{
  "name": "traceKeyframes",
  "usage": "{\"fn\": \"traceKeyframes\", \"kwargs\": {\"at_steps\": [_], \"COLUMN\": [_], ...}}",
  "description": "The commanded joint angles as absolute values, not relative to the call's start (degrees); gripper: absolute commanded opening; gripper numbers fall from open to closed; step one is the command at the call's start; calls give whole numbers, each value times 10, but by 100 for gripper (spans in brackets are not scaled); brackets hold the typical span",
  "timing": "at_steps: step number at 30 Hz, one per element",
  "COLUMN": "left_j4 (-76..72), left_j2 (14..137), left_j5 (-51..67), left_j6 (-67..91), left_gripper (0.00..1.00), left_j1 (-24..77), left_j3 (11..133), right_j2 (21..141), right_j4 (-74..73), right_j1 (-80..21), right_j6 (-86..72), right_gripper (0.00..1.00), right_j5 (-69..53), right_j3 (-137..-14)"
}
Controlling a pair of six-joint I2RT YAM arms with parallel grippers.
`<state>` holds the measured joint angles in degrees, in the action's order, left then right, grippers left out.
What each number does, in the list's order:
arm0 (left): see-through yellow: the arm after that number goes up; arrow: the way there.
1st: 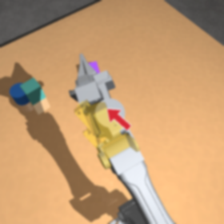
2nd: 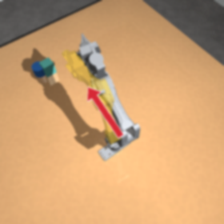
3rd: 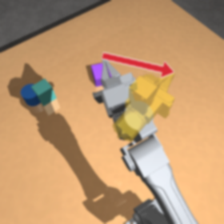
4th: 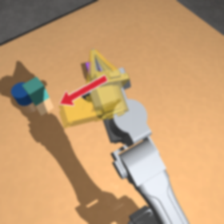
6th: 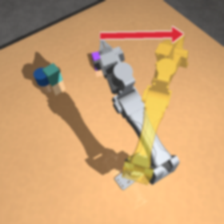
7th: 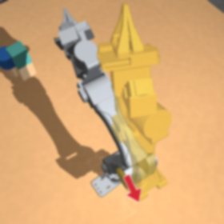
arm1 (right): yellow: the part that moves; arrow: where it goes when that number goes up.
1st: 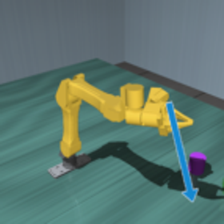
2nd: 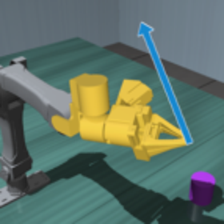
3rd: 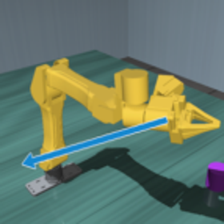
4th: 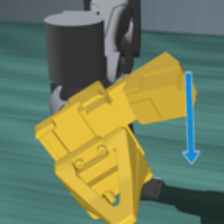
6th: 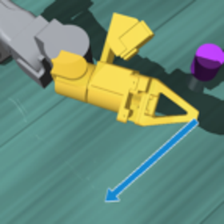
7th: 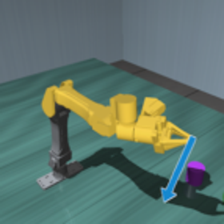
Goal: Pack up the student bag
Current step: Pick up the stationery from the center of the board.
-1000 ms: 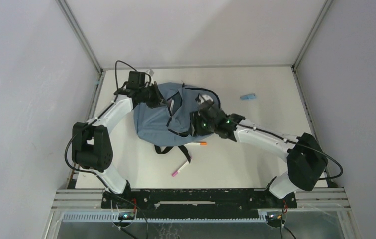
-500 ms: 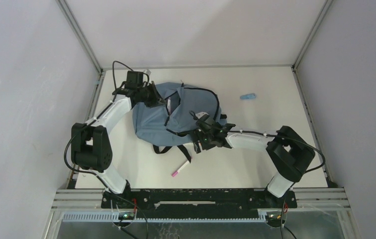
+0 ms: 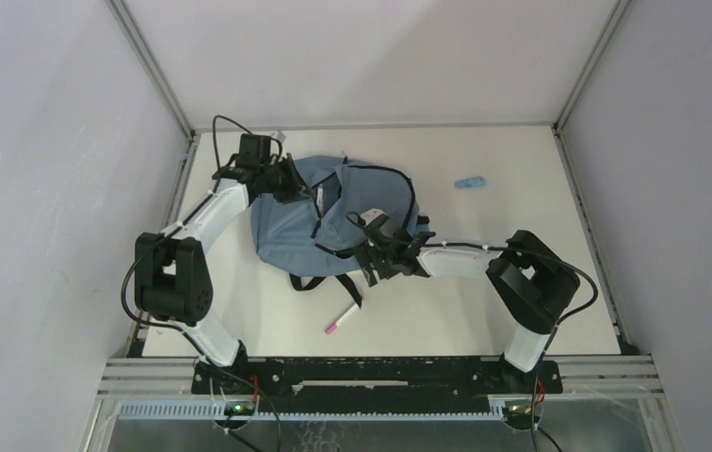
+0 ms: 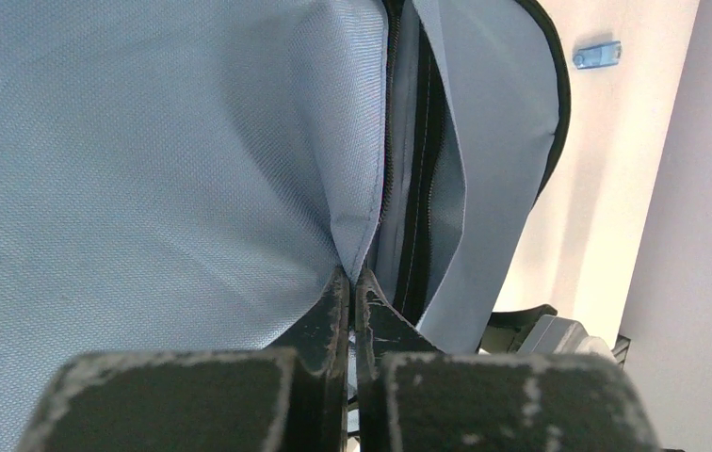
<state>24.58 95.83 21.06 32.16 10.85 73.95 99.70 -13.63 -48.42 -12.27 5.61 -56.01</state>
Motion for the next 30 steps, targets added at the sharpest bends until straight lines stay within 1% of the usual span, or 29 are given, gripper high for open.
{"fn": "traceKeyframes", "kwargs": {"at_steps": [1,3,6,8,11,14,19,20,25,30], "left_j4": [231,230,228,228,228,228,227,226,218,217], "left_j2": [939,939,939,940,943,943,941,942,944,943], "left_j5": [218,219,218,219,220,221,222,223,231,233], "left_j6": [333,333,333,333,333,333,334,334,341,340], "left_gripper": [0,0,0,0,0,0,0,0,0,0], "left_j1": [100,100,100,100,100,100,100,100,100,100], "left_j3": [764,763,760,760,759,759,758,758,752,750], "right_j2": [1018,1025,1038,1046,1053,1051,1020,1012,952,885], "right_j4": [-105,-103,-104,-113,-138,-159,-188,-192,-219,-277], "right_j1": [-491,-499,-518,-528,-541,-553,-561,-562,-567,-569], "right_j6": [-102,-99,-89,-84,-85,-97,-147,-155,-189,-214], "right_gripper": [83,80,73,66,51,33,4,1,0,0], "right_j5": [51,44,45,53,73,91,104,105,131,131], "right_j3": [-588,-588,-588,-588,-587,-577,-533,-523,-476,-468]}}
